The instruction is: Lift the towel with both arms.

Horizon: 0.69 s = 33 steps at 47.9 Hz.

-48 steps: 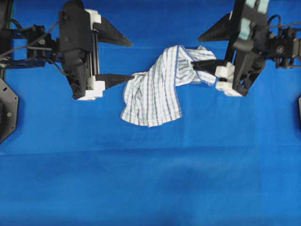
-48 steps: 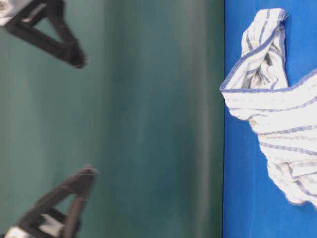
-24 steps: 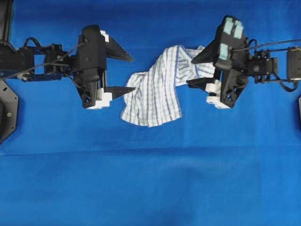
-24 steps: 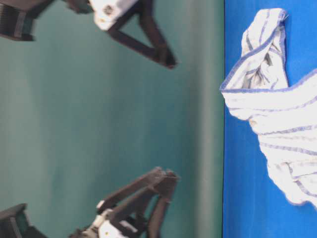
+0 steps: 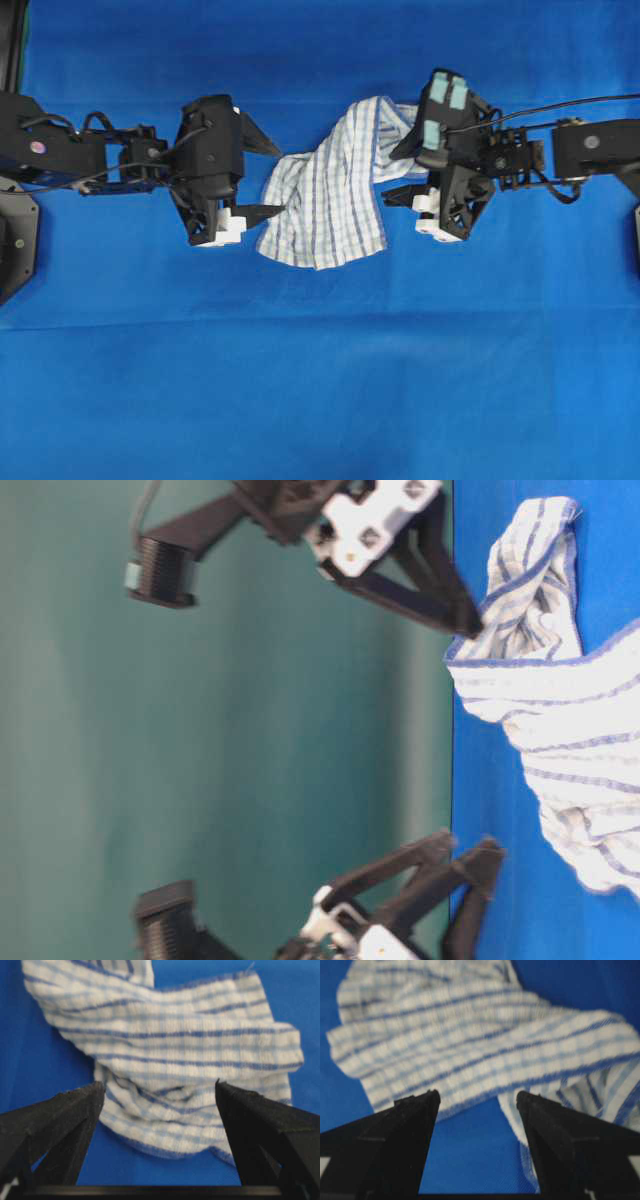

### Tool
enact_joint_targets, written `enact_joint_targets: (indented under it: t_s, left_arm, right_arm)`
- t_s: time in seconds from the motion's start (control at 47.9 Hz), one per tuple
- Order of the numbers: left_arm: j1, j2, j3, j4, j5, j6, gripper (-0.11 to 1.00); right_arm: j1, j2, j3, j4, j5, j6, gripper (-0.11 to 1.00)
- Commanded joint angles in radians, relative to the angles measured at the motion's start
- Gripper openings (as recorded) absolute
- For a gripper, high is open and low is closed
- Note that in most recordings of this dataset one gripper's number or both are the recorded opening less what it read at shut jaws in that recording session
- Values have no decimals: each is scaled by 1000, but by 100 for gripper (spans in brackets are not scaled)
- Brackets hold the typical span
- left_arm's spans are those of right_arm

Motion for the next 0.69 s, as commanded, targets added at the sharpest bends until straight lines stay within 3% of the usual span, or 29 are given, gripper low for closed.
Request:
enact_joint_targets:
  t_s: [0.0,0.293,0.669]
  left_arm:
    - [0,35,-12,-2,-35,-2,90]
    - [-2,143,-32,-3,-75,-2,90]
    - [0,153,-28,-3,-74,-3,88]
  right_arm:
    - [-3,26,-11,2,-20,2,66]
    - [-6,117,-18,8,-69,2,66]
    - [-8,143,-18,8,-83,2,66]
